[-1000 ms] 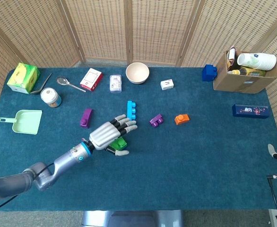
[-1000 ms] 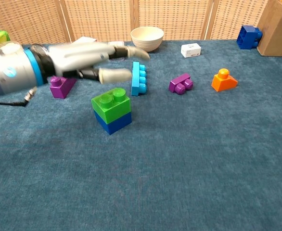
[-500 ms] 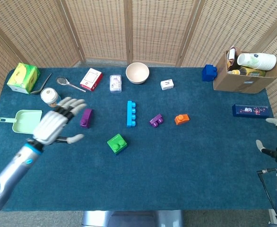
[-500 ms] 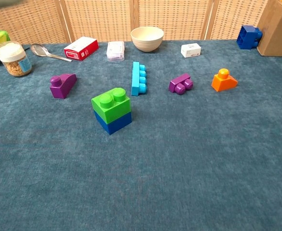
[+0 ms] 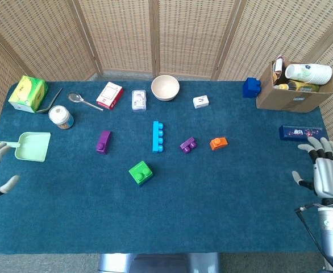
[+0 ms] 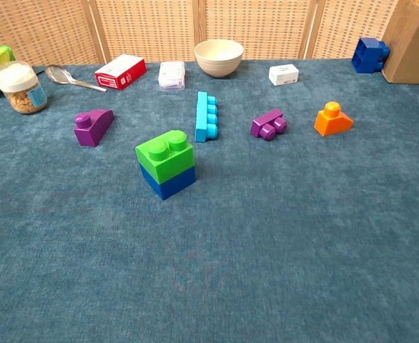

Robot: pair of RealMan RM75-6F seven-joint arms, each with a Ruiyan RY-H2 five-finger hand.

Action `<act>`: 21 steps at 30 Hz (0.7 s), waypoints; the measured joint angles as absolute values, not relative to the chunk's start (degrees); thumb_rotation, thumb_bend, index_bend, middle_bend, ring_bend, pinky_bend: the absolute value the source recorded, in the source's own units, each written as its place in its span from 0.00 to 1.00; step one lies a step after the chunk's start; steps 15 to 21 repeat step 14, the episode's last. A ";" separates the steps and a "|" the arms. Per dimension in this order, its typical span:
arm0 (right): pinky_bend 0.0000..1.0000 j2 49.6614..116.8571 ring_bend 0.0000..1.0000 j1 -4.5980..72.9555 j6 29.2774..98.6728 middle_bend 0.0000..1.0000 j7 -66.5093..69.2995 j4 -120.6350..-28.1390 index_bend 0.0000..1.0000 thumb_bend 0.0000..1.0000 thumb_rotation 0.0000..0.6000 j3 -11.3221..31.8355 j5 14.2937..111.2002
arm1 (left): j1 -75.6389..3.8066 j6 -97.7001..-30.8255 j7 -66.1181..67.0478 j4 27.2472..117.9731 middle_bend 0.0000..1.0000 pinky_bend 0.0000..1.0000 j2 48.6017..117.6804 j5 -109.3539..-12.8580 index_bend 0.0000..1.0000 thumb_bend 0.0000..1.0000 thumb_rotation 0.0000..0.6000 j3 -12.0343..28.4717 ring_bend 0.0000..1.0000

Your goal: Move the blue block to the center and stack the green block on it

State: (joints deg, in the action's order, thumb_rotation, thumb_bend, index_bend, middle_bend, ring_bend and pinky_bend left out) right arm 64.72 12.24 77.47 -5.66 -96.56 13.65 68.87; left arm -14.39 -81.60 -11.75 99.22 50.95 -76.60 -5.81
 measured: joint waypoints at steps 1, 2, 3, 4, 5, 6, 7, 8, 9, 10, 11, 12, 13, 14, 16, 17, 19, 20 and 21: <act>0.00 64.74 0.00 12.19 77.51 0.15 -5.72 -96.65 0.26 0.23 1.00 13.44 69.08 | -13.29 -82.08 -12.42 98.78 0.00 0.00 50.86 -76.27 0.09 0.21 0.00 -6.06 0.00; 0.00 64.74 0.00 12.16 77.52 0.15 -5.71 -96.72 0.26 0.23 1.00 13.28 69.29 | -11.96 -82.67 -13.41 98.14 0.00 0.00 50.83 -75.93 0.09 0.21 0.00 -6.28 0.00; 0.00 64.71 0.00 12.15 77.51 0.15 -5.68 -96.77 0.26 0.23 1.00 13.18 69.48 | -11.07 -83.08 -14.14 97.63 0.00 0.00 50.86 -75.75 0.09 0.21 0.00 -6.39 0.00; 0.00 64.68 0.00 12.15 77.51 0.15 -5.64 -96.82 0.26 0.23 1.00 13.08 69.68 | -10.30 -83.49 -14.73 97.12 0.01 0.00 50.94 -75.64 0.09 0.21 0.00 -6.47 0.00; 0.00 64.62 0.00 12.14 77.52 0.15 -5.53 -96.89 0.26 0.23 1.00 12.95 70.02 | -9.44 -84.05 -15.17 96.49 0.01 0.00 51.13 -75.61 0.10 0.21 0.00 -6.53 0.00; 0.00 64.56 0.00 12.14 77.52 0.15 -5.45 -96.94 0.26 0.23 1.00 12.82 70.30 | -8.90 -84.45 -15.27 96.12 0.02 0.00 51.35 -75.66 0.10 0.21 0.00 -6.55 0.00; 0.00 64.50 0.00 12.13 77.53 0.15 -5.36 -97.00 0.25 0.23 1.00 12.68 70.62 | -8.40 -84.83 -15.21 95.84 0.02 0.00 51.62 -75.79 0.10 0.21 0.00 -6.55 0.00; 0.00 64.43 0.00 12.11 77.55 0.15 -5.19 -97.10 0.25 0.23 1.00 12.49 71.09 | -7.83 -85.27 -14.99 95.64 0.02 0.00 52.00 -76.04 0.11 0.21 0.00 -6.50 0.00; 0.00 64.38 0.00 12.08 77.57 0.15 -4.99 -97.17 0.25 0.23 1.00 12.33 71.44 | -7.46 -85.57 -14.83 95.57 0.02 0.00 52.26 -76.29 0.11 0.21 0.00 -6.41 0.00; 0.00 64.34 0.00 12.05 77.54 0.15 -4.72 -97.25 0.25 0.23 1.00 12.12 71.76 | -7.19 -85.82 -14.77 95.60 0.03 0.00 52.43 -76.58 0.11 0.21 0.00 -6.32 0.00; 0.00 64.29 0.00 12.00 77.47 0.15 -4.29 -97.30 0.25 0.23 1.00 11.86 72.10 | -6.94 -86.09 -14.77 95.77 0.03 0.00 52.52 -77.03 0.11 0.21 0.00 -6.20 0.00; 0.00 64.27 0.00 11.97 77.37 0.15 -3.96 -97.28 0.25 0.23 1.00 11.67 72.29 | -6.75 -86.27 -14.74 95.91 0.03 0.00 52.54 -77.41 0.11 0.21 0.00 -6.07 0.00; 0.00 64.27 0.00 11.95 77.20 0.15 -3.69 -97.20 0.25 0.23 1.00 11.49 72.41 | -6.55 -86.46 -14.63 96.07 0.03 0.00 52.53 -77.76 0.11 0.21 0.00 -5.87 0.00; 0.00 64.28 0.00 11.95 76.92 0.15 -3.48 -97.10 0.25 0.23 1.00 11.26 72.51 | -6.31 -86.67 -14.44 96.24 0.03 0.00 52.51 -78.09 0.11 0.21 0.00 -5.58 0.00; 0.00 64.28 0.00 11.95 76.92 0.15 -3.48 -97.10 0.25 0.23 1.00 11.26 72.51 | -6.31 -86.67 -14.44 96.24 0.03 0.00 52.51 -78.09 0.11 0.21 0.00 -5.58 0.00; 0.00 64.28 0.00 11.95 76.92 0.15 -3.48 -97.10 0.25 0.23 1.00 11.26 72.51 | -6.31 -86.67 -14.44 96.24 0.03 0.00 52.51 -78.09 0.11 0.21 0.00 -5.58 0.00; 0.00 64.28 0.00 11.95 76.92 0.15 -3.48 -97.10 0.25 0.23 1.00 11.26 72.51 | -6.31 -86.67 -14.44 96.24 0.03 0.00 52.51 -78.09 0.11 0.21 0.00 -5.58 0.00; 0.00 64.28 0.00 11.95 76.92 0.15 -3.48 -97.10 0.25 0.23 1.00 11.26 72.51 | -6.31 -86.67 -14.44 96.24 0.03 0.00 52.51 -78.09 0.11 0.21 0.00 -5.58 0.00; 0.00 64.28 0.00 11.95 76.92 0.15 -3.48 -97.10 0.25 0.23 1.00 11.26 72.51 | -6.31 -86.67 -14.44 96.24 0.03 0.00 52.51 -78.09 0.11 0.21 0.00 -5.58 0.00</act>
